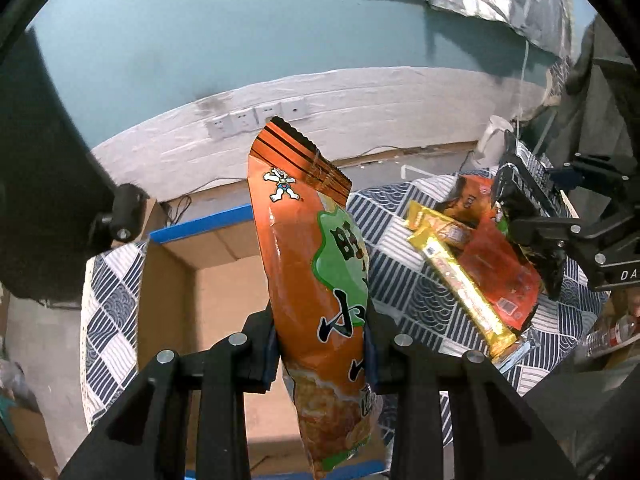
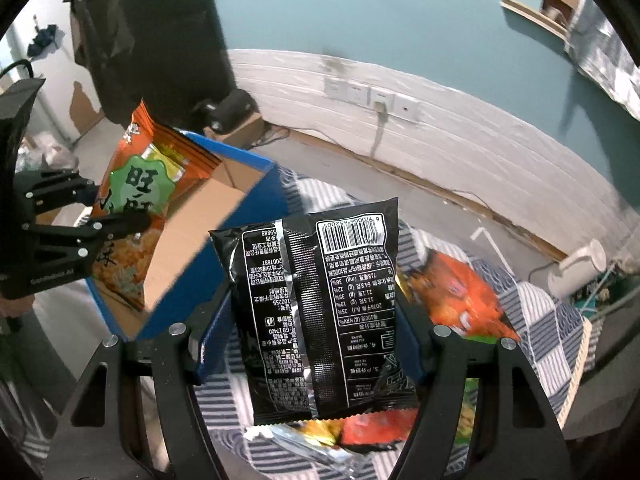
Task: Organize snacks
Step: 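Carry both bags over the cardboard box and open both tools to drop them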
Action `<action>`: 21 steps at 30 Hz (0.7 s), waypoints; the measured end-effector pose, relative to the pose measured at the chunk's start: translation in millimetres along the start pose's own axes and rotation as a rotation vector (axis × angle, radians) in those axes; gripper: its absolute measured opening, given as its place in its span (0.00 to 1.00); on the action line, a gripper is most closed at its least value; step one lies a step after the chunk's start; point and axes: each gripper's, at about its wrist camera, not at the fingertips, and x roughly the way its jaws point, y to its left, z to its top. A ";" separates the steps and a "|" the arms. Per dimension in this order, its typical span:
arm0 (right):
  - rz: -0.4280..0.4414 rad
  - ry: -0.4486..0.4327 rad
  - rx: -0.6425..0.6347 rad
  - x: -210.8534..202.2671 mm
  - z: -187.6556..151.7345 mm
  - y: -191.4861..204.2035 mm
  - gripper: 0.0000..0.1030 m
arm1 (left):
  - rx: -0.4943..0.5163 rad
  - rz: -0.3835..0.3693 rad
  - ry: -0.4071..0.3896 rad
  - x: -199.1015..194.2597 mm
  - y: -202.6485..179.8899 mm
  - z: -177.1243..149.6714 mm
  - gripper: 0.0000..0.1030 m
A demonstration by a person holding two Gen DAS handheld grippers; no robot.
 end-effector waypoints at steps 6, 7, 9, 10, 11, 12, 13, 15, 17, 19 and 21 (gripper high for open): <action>0.038 0.007 -0.044 17.4 22.3 34.5 0.68 | -0.039 0.019 0.012 1.1 36.9 -13.3 0.32; 0.044 0.009 -0.051 21.1 25.5 39.8 0.68 | -0.043 0.019 0.015 1.1 40.8 -15.2 0.32; 0.059 0.020 -0.063 31.1 32.8 51.6 0.68 | -0.064 0.026 0.021 2.7 53.7 -19.7 0.32; 0.065 0.025 -0.068 35.7 35.7 56.8 0.68 | -0.071 0.030 0.023 2.9 58.1 -21.5 0.33; 0.070 0.029 -0.074 38.5 36.7 61.7 0.68 | -0.078 0.037 0.025 3.7 63.4 -23.4 0.33; 0.072 0.034 -0.082 42.8 38.9 66.1 0.68 | -0.082 0.042 0.025 4.7 67.5 -24.8 0.33; 0.079 0.039 -0.091 48.5 42.1 72.5 0.68 | -0.090 0.051 0.028 6.4 72.5 -27.0 0.33; 0.088 0.048 -0.099 55.5 45.6 82.2 0.68 | -0.101 0.058 0.038 9.4 79.6 -29.6 0.33; 0.101 0.065 -0.104 65.9 50.2 90.9 0.68 | -0.112 0.059 0.048 13.1 86.1 -32.8 0.33; 0.109 0.080 -0.114 75.1 53.8 100.4 0.68 | -0.118 0.064 0.060 17.2 92.9 -36.5 0.33; 0.114 0.092 -0.129 81.8 56.5 109.8 0.68 | -0.123 0.074 0.068 21.8 98.8 -40.7 0.33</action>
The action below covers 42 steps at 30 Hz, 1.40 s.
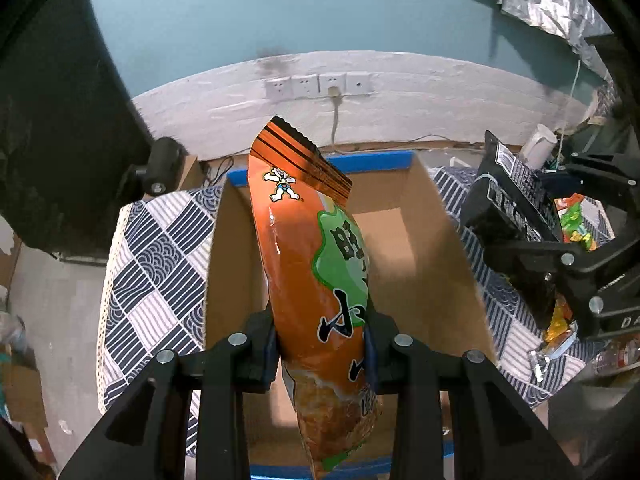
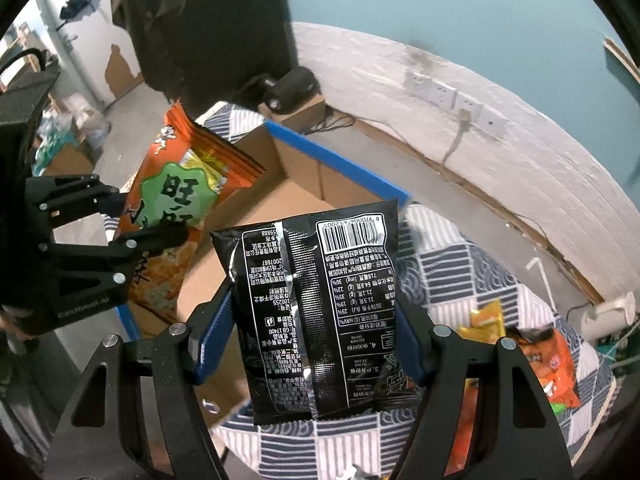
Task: Organize snacks
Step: 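Carry both bags over the cardboard box and open both tools to drop them, then move both tools back from the box toward the snack pile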
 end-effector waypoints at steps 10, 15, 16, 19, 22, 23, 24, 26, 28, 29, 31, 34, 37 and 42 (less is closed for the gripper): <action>0.034 0.041 -0.014 25.6 13.1 15.6 0.69 | -0.075 0.005 0.058 19.8 29.8 -13.4 0.34; 0.034 0.052 -0.012 33.5 14.7 17.5 0.75 | -0.069 0.014 0.072 26.0 32.3 -16.1 0.41; 0.030 0.054 -0.010 33.3 14.1 16.8 0.78 | -0.074 0.022 0.074 26.8 33.7 -16.5 0.44; 0.029 0.043 -0.004 30.1 14.5 15.5 0.82 | -0.092 0.031 0.064 25.6 36.7 -16.1 0.57; 0.027 0.032 0.007 24.1 14.7 12.2 0.82 | -0.091 0.038 0.056 23.2 36.7 -13.9 0.62; 0.023 0.028 0.012 21.7 14.3 9.9 0.82 | -0.089 0.041 0.053 22.1 35.5 -13.0 0.63; 0.020 0.024 0.017 19.6 13.7 7.3 0.82 | -0.086 0.038 0.049 21.2 34.6 -13.1 0.63; 0.017 0.014 0.030 14.6 11.6 2.1 0.82 | -0.073 0.031 0.045 19.1 29.8 -11.6 0.63; 0.012 0.008 0.040 10.1 8.8 -2.9 0.82 | -0.057 0.026 0.042 17.9 24.8 -10.0 0.64; 0.007 0.004 0.043 7.4 6.7 -5.8 0.82 | -0.051 0.025 0.042 17.6 22.7 -9.2 0.64; -0.004 0.005 0.042 3.6 3.5 -9.1 0.82 | -0.041 0.020 0.042 16.8 16.4 -6.3 0.64; -0.018 0.005 0.046 -2.1 -4.8 -15.3 0.82 | -0.027 0.005 0.040 14.6 6.1 -2.8 0.64; -0.021 0.005 0.063 -8.3 -13.6 -24.6 0.82 | -0.017 -0.013 0.042 12.6 -4.4 0.9 0.64; -0.040 0.000 0.085 -21.7 -30.9 -43.8 0.82 | 0.009 -0.032 0.039 9.3 -24.9 6.3 0.68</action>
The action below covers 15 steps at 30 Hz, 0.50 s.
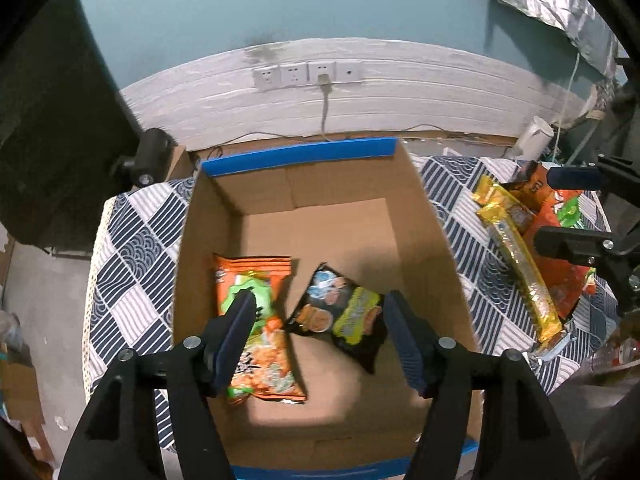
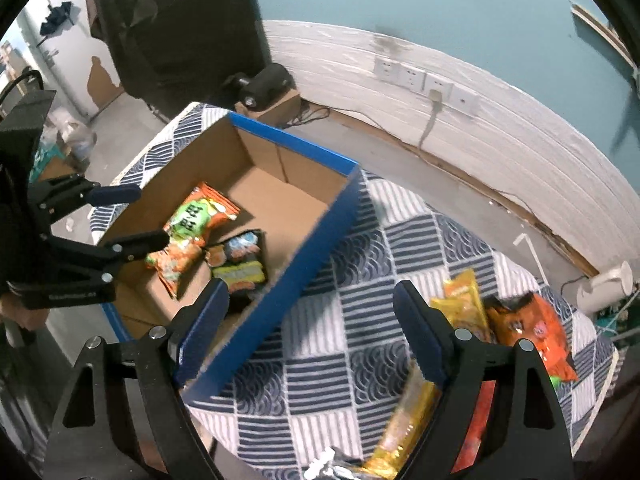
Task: Organize snacks
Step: 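Move both tools back from the box toward the snack pile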
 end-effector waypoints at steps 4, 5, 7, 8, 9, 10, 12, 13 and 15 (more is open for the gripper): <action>-0.029 -0.004 0.019 -10.6 -15.3 -21.5 0.82 | 0.020 -0.018 0.005 0.3 -19.2 5.2 0.69; -0.034 -0.006 0.024 -12.7 -18.5 -25.8 0.82 | 0.026 -0.025 0.009 0.4 -25.3 6.7 0.69; -0.049 -0.009 0.039 -17.3 -27.4 -37.2 0.82 | 0.039 -0.035 0.016 1.3 -36.5 9.1 0.69; -0.051 -0.009 0.052 -19.7 -32.2 -44.9 0.82 | 0.047 -0.040 0.019 1.7 -42.2 9.9 0.69; -0.054 -0.009 0.063 -21.8 -35.7 -49.9 0.82 | 0.056 -0.044 0.022 2.0 -47.8 10.9 0.69; -0.058 -0.010 0.075 -24.1 -39.9 -56.2 0.82 | 0.065 -0.048 0.025 2.2 -54.1 12.0 0.69; -0.065 -0.011 0.099 -28.5 -48.6 -68.2 0.82 | 0.083 -0.061 0.031 2.2 -67.5 13.6 0.69; -0.071 -0.013 0.109 -30.4 -52.5 -73.6 0.82 | 0.091 -0.066 0.032 2.4 -72.8 14.5 0.69; -0.080 -0.017 0.130 -35.0 -60.1 -85.2 0.82 | 0.107 -0.072 0.037 2.8 -83.4 15.6 0.69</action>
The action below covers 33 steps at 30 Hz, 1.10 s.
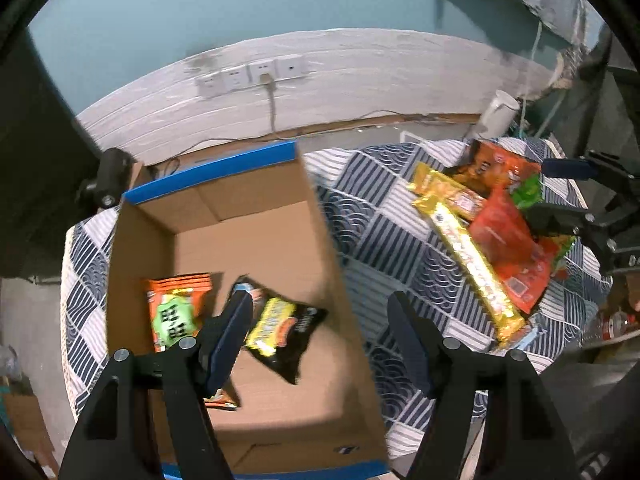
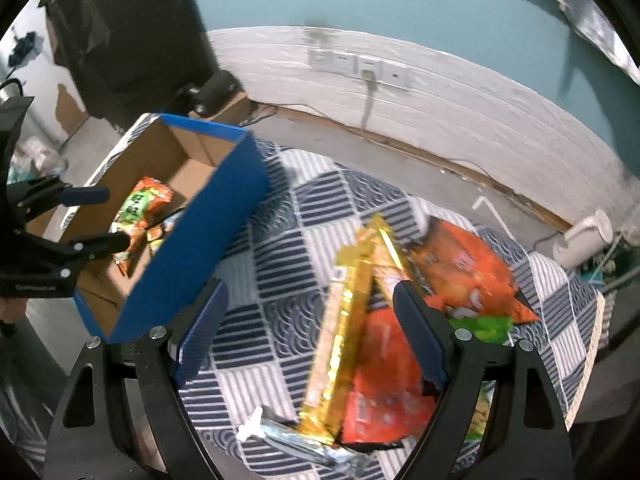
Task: Organize snacks
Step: 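Move both tools back from the box toward the snack pile, then grasp the green peanut bag with the right tool while the left tool grasps the yellow bar pack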
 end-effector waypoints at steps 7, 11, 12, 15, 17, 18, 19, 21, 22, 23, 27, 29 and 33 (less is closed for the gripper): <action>-0.028 -0.016 0.062 -14.4 -20.0 -40.7 0.82 | 0.049 -0.028 0.038 10.5 -39.6 7.1 0.69; -0.045 -0.017 0.108 -19.9 -31.1 -64.2 0.82 | 0.067 -0.040 0.064 19.9 -57.5 9.0 0.69; -0.046 -0.016 0.118 -20.8 -33.4 -69.6 0.82 | 0.069 -0.042 0.070 22.3 -61.6 9.7 0.69; -0.065 -0.015 0.141 -23.2 -41.5 -84.2 0.82 | 0.071 -0.056 0.089 30.3 -73.5 11.6 0.69; -0.075 -0.013 0.153 -23.4 -46.7 -93.9 0.82 | 0.074 -0.064 0.103 35.6 -80.8 13.3 0.69; -0.079 -0.011 0.160 -23.4 -49.7 -98.5 0.82 | 0.075 -0.067 0.108 38.4 -85.3 14.3 0.69; -0.083 -0.010 0.167 -23.0 -52.4 -103.4 0.82 | 0.077 -0.069 0.110 40.0 -88.0 15.1 0.69; -0.091 -0.001 0.182 -21.3 -58.8 -113.7 0.82 | 0.082 -0.071 0.113 43.4 -94.4 17.2 0.69; -0.094 0.004 0.187 -20.2 -61.0 -116.9 0.82 | 0.084 -0.071 0.113 44.4 -96.0 18.1 0.69; -0.099 0.009 0.193 -18.6 -63.8 -121.8 0.82 | 0.086 -0.070 0.113 46.1 -98.8 19.1 0.69; -0.111 0.028 0.204 -11.8 -72.9 -134.9 0.82 | 0.093 -0.063 0.114 54.2 -107.2 24.2 0.69; -0.112 0.040 0.204 -6.5 -76.0 -140.2 0.82 | 0.094 -0.060 0.117 58.6 -109.6 26.6 0.69; -0.105 0.057 0.197 1.6 -80.1 -146.5 0.82 | 0.107 -0.045 0.123 70.2 -114.3 30.6 0.69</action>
